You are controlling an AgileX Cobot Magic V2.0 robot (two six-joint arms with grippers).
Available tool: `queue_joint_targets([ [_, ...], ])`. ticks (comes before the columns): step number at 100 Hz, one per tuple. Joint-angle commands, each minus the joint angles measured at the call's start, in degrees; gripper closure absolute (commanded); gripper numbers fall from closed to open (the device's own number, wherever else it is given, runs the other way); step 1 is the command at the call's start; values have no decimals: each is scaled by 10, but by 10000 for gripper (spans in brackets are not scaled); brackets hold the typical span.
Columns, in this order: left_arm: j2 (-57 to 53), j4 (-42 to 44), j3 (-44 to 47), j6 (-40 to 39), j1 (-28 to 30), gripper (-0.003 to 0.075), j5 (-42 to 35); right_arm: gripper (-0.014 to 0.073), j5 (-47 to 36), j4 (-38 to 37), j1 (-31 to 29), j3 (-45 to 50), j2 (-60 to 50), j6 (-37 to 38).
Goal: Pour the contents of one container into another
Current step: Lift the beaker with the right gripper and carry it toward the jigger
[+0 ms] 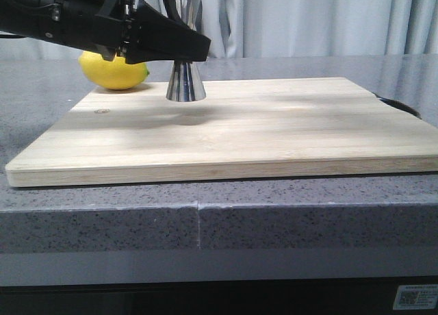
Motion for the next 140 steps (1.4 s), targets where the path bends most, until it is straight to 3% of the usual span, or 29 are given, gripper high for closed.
queue_joint_targets([
  [1, -32, -40, -16, -5, -5, 739, 58, 347, -32, -4, 4, -30, -25, -1],
  [140, -32, -34, -16, -7, -5, 739, 63, 347, -25, -71, 18, -53, 8, -1],
])
